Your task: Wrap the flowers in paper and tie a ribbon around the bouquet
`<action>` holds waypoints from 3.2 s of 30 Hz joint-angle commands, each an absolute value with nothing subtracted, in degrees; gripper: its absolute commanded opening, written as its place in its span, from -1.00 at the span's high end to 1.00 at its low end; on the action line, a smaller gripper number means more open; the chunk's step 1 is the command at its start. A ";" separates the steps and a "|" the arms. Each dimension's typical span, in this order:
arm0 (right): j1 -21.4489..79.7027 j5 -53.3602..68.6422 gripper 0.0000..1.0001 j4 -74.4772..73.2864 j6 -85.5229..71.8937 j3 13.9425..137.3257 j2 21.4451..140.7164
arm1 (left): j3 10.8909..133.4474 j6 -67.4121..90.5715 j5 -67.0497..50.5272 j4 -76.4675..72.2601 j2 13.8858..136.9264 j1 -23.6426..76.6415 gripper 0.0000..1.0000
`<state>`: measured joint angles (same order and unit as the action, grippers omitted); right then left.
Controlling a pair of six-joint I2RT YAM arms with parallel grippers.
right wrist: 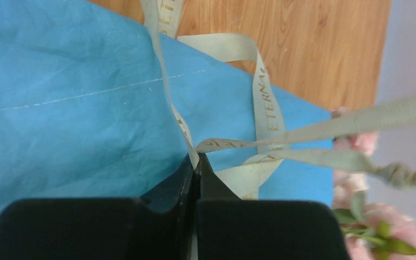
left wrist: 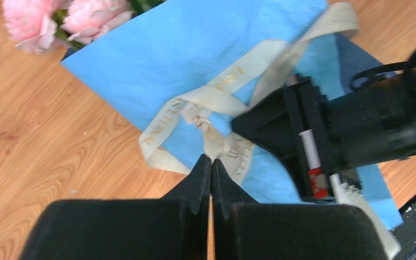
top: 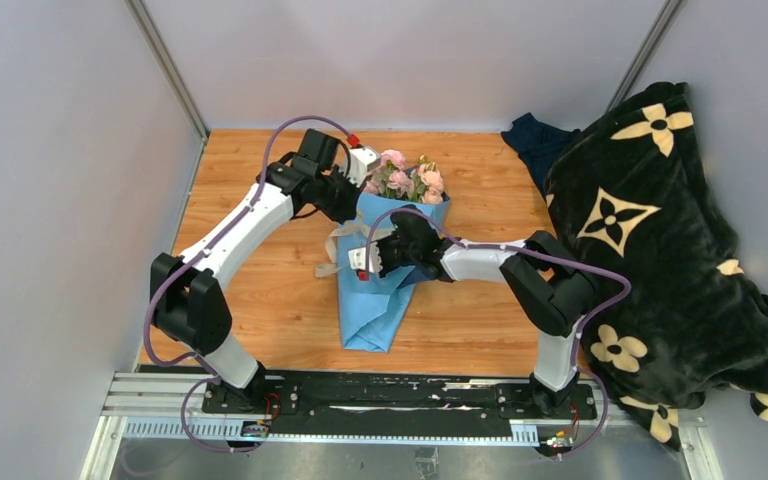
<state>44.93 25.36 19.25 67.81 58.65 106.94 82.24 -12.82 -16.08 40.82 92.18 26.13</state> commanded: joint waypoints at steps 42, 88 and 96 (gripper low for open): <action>34.22 61.10 0.98 -10.24 4.56 72.39 105.46 | 73.56 -83.75 -32.29 56.97 75.80 33.37 -0.43; 32.00 38.83 0.05 3.41 5.69 50.56 76.29 | 60.89 -32.97 -29.25 27.13 80.27 32.09 1.00; 41.50 29.06 0.30 28.31 -4.18 40.43 72.97 | 61.46 -27.65 -28.66 23.10 79.85 31.61 1.00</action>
<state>38.35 36.16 12.53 3.51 43.18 72.77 60.42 -32.27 -28.69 25.12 81.28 32.03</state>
